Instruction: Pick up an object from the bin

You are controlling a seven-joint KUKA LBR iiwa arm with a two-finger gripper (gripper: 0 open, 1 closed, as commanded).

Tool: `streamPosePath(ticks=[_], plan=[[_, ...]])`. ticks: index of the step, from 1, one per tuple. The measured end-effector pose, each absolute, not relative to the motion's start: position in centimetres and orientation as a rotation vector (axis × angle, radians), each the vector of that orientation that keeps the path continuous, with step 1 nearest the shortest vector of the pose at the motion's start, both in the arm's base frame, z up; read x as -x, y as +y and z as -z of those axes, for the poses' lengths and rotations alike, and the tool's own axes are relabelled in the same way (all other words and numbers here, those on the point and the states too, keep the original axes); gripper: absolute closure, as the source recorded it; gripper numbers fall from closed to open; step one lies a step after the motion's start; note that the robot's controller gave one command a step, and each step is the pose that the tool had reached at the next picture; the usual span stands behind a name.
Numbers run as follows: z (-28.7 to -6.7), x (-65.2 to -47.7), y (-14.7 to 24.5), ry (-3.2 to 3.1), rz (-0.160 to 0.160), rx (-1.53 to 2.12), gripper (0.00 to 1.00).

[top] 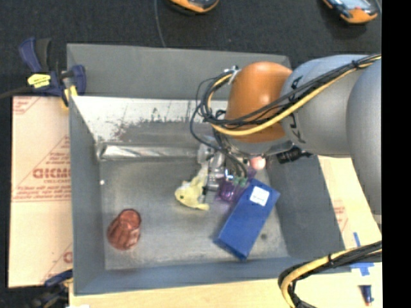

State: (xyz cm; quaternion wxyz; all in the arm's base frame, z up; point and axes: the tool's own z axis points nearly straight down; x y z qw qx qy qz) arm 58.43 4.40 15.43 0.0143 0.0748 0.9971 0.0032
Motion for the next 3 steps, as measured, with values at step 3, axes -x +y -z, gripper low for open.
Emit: streamPosePath(ticks=[3], plan=[[-5.9,-57.3,4.7,3.09,-0.013,-0.339,0.0]])
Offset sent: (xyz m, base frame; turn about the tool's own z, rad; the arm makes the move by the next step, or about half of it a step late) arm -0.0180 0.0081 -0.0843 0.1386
